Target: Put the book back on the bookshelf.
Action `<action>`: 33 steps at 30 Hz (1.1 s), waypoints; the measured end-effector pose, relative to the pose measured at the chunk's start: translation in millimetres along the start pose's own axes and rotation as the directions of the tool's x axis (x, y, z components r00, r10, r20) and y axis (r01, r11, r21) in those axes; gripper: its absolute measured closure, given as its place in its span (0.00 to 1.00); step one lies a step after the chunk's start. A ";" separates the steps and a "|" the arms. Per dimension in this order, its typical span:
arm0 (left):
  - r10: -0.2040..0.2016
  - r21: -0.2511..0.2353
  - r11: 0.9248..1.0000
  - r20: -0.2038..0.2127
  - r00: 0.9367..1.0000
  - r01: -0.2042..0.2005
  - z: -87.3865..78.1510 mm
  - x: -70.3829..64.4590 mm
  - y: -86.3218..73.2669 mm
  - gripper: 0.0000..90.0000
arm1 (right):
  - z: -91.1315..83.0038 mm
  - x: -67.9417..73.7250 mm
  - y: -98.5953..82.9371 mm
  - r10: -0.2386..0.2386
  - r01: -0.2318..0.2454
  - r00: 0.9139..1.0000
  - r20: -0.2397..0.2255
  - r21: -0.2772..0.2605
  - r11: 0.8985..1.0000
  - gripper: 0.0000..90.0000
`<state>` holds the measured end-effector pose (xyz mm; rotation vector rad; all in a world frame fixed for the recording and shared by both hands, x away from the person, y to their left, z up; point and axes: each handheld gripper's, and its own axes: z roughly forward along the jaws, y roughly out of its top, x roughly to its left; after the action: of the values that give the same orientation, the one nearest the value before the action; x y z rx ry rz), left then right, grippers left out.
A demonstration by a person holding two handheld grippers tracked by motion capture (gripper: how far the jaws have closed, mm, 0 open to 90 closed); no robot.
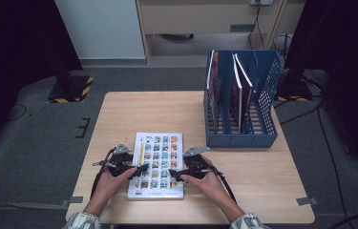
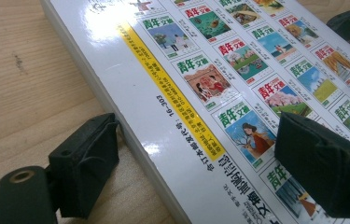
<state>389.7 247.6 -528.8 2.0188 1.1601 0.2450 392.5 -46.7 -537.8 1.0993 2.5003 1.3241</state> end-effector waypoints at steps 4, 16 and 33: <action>-0.023 -0.003 1.000 -0.006 1.000 0.023 -1.9 1.3 0.9 0.20 | 0.0 0.2 0.0 0.001 -0.001 1.000 0.001 0.000 1.000 0.18; -0.055 -0.055 0.997 0.016 0.998 0.055 -12.5 1.4 4.6 0.28 | 0.0 0.2 -0.2 0.001 -0.001 1.000 0.000 -0.001 1.000 0.18; 0.038 -0.066 0.997 0.064 0.997 -0.034 -15.0 -15.4 9.5 0.51 | -0.7 0.7 -0.5 0.006 -0.006 1.000 -0.006 0.003 1.000 0.17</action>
<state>379.6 240.6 -508.8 1.9775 1.0634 0.2307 391.4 -47.0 -537.6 1.1062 2.5064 1.3276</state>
